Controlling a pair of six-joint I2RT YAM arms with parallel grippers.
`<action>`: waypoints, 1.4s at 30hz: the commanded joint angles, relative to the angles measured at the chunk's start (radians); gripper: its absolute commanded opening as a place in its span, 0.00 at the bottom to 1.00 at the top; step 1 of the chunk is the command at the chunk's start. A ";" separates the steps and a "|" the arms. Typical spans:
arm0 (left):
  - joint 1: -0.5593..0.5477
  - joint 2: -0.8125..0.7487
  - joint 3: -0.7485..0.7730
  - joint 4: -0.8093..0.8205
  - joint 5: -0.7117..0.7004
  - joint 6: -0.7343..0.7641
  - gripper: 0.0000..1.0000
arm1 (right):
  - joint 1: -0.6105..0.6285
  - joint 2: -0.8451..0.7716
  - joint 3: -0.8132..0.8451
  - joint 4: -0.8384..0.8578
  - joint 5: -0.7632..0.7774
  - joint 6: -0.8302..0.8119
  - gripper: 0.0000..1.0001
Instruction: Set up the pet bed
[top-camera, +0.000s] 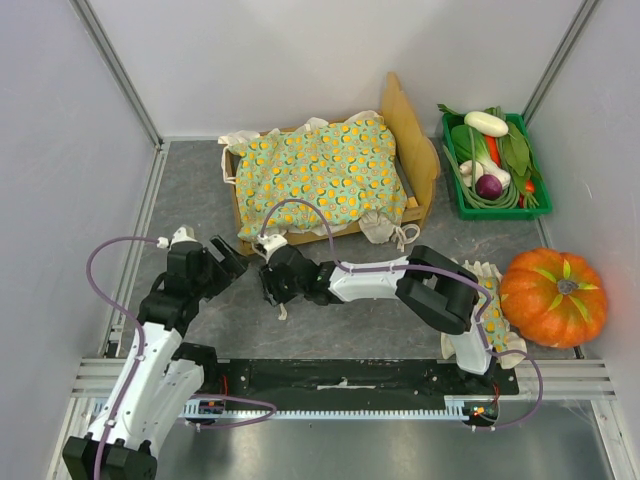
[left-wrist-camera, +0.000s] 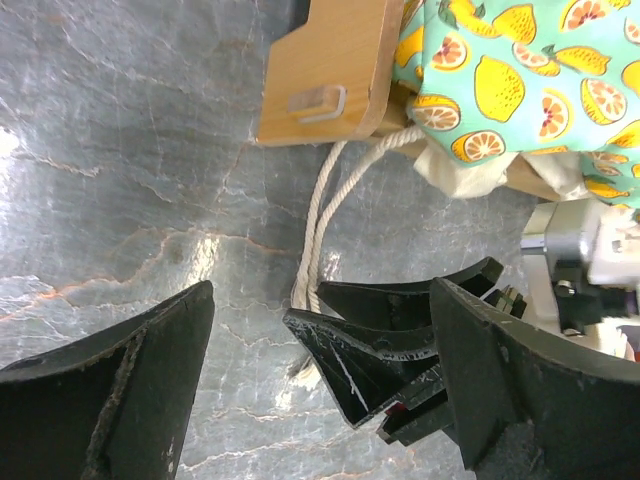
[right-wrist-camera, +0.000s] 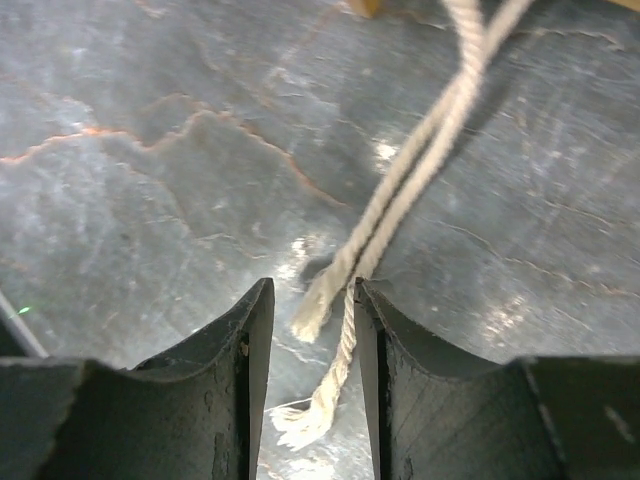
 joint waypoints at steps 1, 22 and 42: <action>0.004 -0.006 0.048 -0.022 -0.078 0.050 0.94 | 0.021 0.012 0.062 -0.117 0.154 0.032 0.45; 0.004 -0.047 0.040 -0.060 -0.127 0.056 0.95 | 0.041 -0.035 0.140 -0.237 0.257 -0.068 0.47; 0.004 -0.069 0.048 -0.073 -0.141 0.053 0.96 | 0.072 0.085 0.198 -0.243 0.237 -0.032 0.42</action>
